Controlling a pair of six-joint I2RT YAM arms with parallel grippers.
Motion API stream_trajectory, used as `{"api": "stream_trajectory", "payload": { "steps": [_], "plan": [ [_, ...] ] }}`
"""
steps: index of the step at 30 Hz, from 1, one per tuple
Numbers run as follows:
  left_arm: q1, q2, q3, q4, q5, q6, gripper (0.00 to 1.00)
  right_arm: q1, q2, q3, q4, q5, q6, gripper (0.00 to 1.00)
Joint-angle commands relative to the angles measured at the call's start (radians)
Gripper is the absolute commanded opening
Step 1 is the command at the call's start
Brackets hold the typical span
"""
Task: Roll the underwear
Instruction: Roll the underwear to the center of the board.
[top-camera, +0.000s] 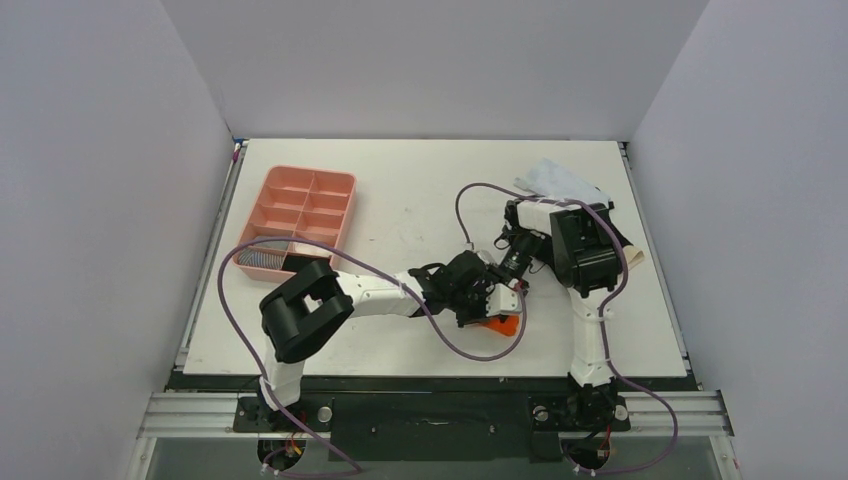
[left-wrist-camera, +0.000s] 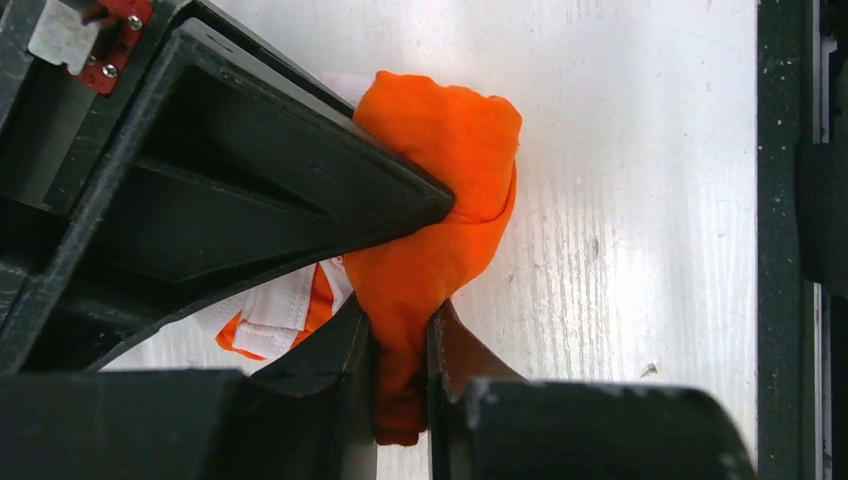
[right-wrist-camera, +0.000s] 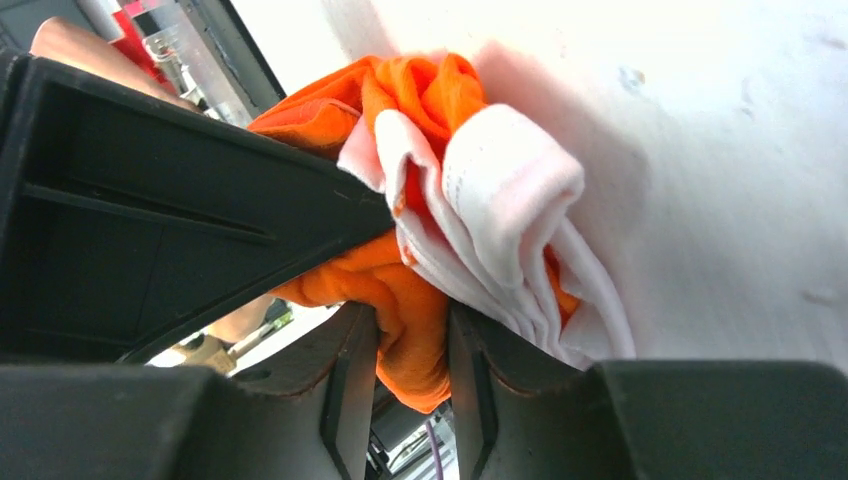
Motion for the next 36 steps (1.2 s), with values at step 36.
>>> {"api": "stream_trajectory", "payload": {
  "steps": [36],
  "plan": [
    [0.126, 0.411, 0.435, -0.459, 0.317, -0.289, 0.00, -0.365, -0.834, -0.353, 0.411, 0.090, 0.017, 0.41]
  ]
}}
